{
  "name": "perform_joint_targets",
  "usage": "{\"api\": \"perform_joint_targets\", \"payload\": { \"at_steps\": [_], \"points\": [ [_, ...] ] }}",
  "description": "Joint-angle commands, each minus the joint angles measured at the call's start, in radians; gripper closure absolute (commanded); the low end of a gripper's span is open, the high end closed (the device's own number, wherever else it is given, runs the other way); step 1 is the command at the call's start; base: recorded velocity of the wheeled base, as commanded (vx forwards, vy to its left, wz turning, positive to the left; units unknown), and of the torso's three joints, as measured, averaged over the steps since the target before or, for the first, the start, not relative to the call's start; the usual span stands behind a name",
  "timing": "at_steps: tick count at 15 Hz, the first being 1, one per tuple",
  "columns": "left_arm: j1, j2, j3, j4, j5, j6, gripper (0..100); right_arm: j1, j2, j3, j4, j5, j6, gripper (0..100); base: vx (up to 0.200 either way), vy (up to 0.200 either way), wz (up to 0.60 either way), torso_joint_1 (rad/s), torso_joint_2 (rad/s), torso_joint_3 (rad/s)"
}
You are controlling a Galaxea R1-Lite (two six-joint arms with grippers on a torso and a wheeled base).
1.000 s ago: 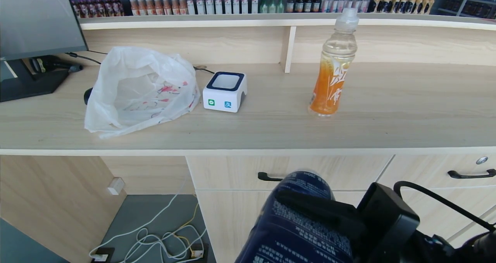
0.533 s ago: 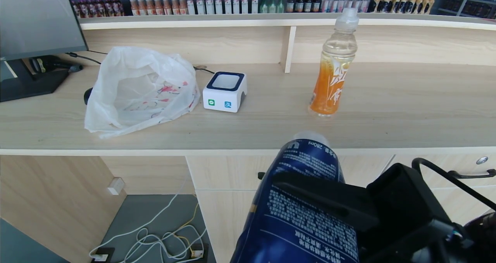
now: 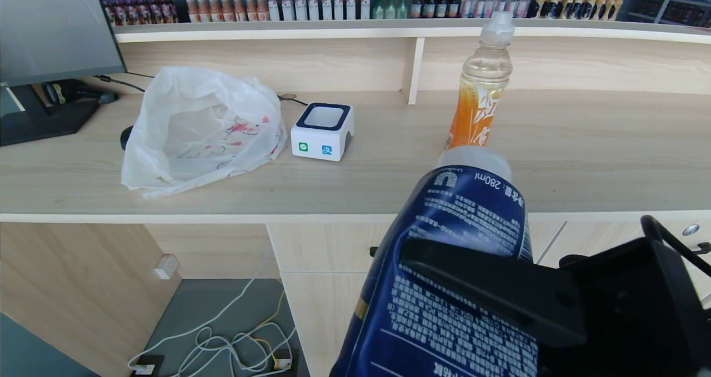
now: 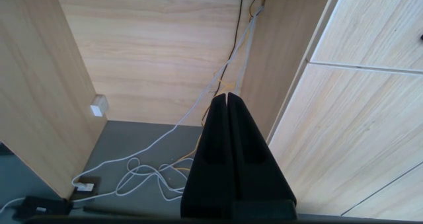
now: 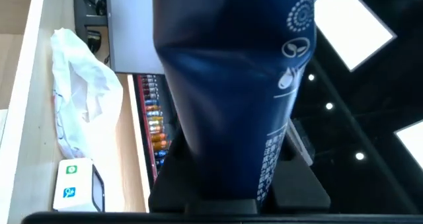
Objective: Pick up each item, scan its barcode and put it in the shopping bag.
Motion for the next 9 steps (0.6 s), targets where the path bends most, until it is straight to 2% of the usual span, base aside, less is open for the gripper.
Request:
{"api": "perform_joint_targets", "payload": {
  "at_steps": [1,3,9],
  "points": [
    [0.0,0.0,0.0,0.0,0.0,0.0,100,0.019,-0.005,-0.012,-0.001,-0.001,-0.025,100,0.0,0.0,0.0,0.0,0.0,0.0],
    [0.0,0.0,0.0,0.0,0.0,0.0,100,0.024,-0.007,-0.021,-0.001,0.002,-0.075,100,0.0,0.0,0.0,0.0,0.0,0.0],
    [0.0,0.0,0.0,0.0,0.0,0.0,100,0.044,0.004,-0.061,0.024,0.004,-0.084,100,0.0,0.0,0.0,0.0,0.0,0.0]
  ]
}}
